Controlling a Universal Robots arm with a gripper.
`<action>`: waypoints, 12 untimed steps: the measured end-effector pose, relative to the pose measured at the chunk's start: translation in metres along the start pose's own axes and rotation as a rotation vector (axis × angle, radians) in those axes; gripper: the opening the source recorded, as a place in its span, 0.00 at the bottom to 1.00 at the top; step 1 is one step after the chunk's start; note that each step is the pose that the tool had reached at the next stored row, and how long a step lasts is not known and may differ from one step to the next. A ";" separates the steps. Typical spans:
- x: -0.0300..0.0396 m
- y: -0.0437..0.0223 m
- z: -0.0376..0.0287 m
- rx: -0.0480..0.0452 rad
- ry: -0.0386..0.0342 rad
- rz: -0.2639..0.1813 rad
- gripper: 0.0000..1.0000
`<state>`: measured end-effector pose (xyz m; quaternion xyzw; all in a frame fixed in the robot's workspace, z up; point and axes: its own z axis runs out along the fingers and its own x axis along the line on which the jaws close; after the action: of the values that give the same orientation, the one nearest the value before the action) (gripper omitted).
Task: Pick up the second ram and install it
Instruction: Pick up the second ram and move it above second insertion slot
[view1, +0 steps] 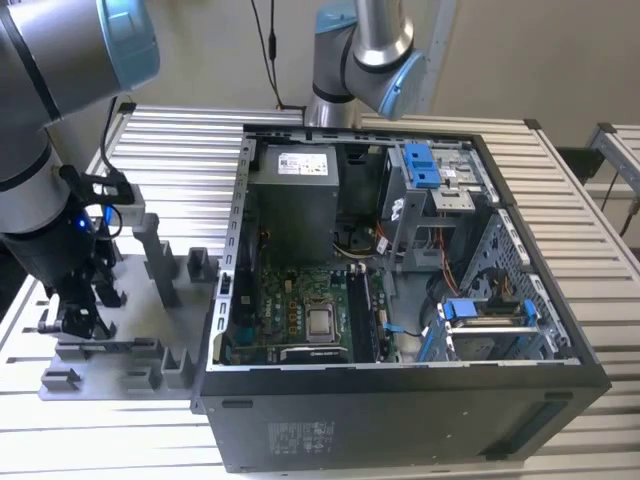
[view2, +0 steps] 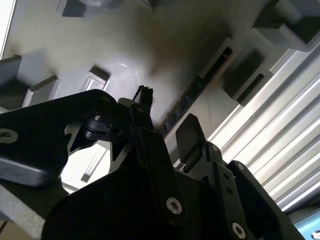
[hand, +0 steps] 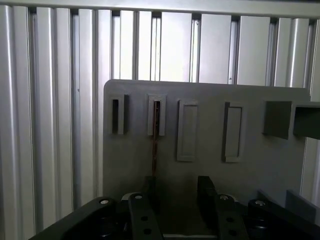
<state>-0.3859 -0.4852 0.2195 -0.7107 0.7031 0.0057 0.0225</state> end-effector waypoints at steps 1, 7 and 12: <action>0.0000 0.0000 0.0005 -0.0001 0.0001 0.000 0.48; 0.0002 0.0001 0.0039 -0.0003 0.0002 0.000 0.48; 0.0003 0.0002 0.0060 -0.0004 0.0003 0.000 0.48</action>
<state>-0.3860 -0.4853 0.2136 -0.7107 0.7031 0.0057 0.0223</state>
